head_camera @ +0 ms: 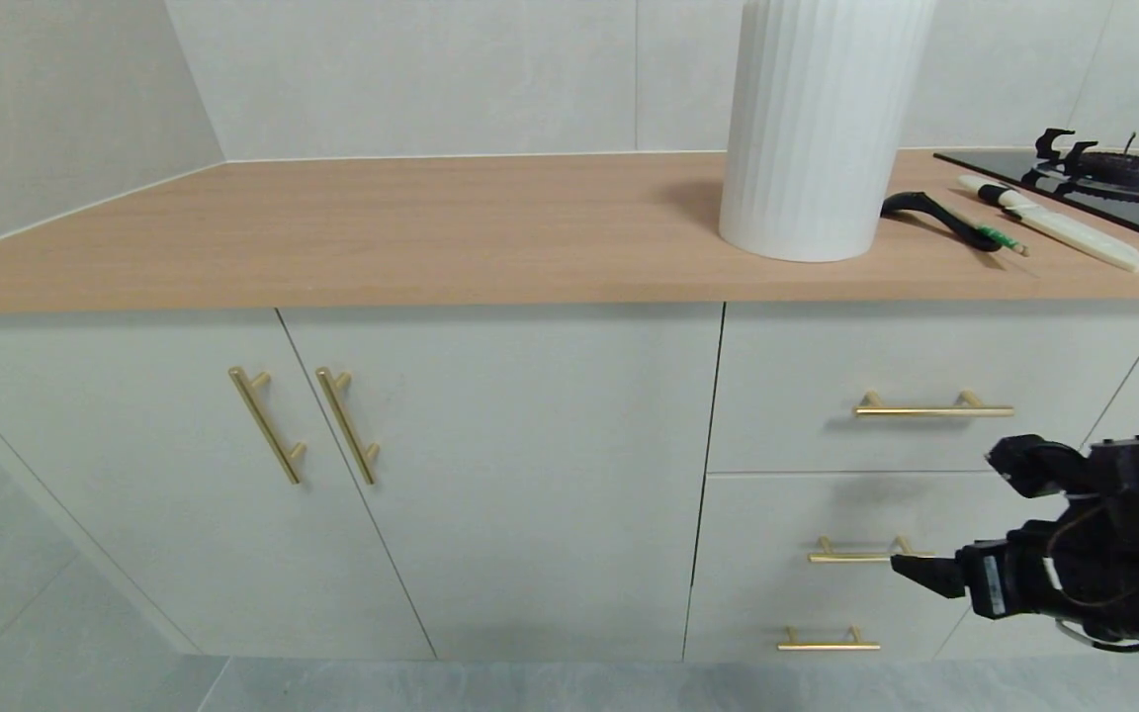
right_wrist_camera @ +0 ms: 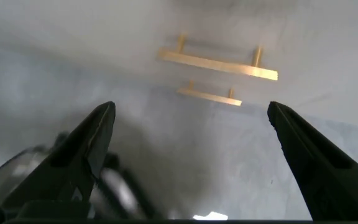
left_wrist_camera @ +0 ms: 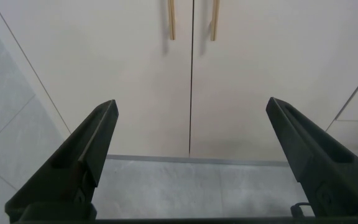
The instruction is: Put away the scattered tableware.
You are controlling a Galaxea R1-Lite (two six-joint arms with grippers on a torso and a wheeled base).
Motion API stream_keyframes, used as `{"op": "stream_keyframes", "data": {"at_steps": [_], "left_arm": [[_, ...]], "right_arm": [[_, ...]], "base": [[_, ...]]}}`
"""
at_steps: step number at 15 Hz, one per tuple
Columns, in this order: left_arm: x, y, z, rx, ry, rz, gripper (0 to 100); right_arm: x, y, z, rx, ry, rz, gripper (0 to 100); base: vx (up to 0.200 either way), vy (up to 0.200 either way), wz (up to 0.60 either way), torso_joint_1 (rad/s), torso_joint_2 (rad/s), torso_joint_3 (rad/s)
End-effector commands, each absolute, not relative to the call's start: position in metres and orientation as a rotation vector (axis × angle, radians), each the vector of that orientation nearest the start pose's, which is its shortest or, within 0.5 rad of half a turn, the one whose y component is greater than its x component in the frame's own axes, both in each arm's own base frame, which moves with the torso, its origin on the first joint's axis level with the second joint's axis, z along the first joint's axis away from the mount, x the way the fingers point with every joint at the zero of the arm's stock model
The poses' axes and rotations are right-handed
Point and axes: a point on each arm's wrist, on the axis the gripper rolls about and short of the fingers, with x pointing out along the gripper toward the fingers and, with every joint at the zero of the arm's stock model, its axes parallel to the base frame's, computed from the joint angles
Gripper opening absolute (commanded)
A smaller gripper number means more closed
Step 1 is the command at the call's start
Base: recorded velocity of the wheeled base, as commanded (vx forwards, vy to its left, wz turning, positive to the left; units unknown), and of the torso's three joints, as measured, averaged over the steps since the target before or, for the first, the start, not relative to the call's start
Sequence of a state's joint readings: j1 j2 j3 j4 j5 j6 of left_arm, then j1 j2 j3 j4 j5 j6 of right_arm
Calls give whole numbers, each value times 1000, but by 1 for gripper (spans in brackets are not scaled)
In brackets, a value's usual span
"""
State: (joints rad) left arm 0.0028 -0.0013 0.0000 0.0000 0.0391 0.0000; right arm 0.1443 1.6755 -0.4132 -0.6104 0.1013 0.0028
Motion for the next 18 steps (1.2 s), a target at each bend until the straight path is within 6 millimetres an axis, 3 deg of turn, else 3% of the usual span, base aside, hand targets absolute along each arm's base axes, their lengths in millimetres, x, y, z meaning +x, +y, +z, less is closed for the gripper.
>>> {"op": "stream_keyframes", "data": {"at_steps": [1, 6, 18], "left_arm": [[-23, 1, 75, 0, 0, 43, 100], [-23, 1, 75, -2, 0, 43, 100], [-23, 1, 75, 0, 0, 43, 100]], "right_arm": [[299, 45, 39, -39, 712, 178, 100], [315, 39, 27, -41, 703, 145, 100], [322, 37, 3, -75, 698, 57, 100]], "base": [[0, 0, 0, 0, 0, 0], [0, 0, 0, 0, 0, 0], [0, 0, 0, 0, 0, 0]]}}
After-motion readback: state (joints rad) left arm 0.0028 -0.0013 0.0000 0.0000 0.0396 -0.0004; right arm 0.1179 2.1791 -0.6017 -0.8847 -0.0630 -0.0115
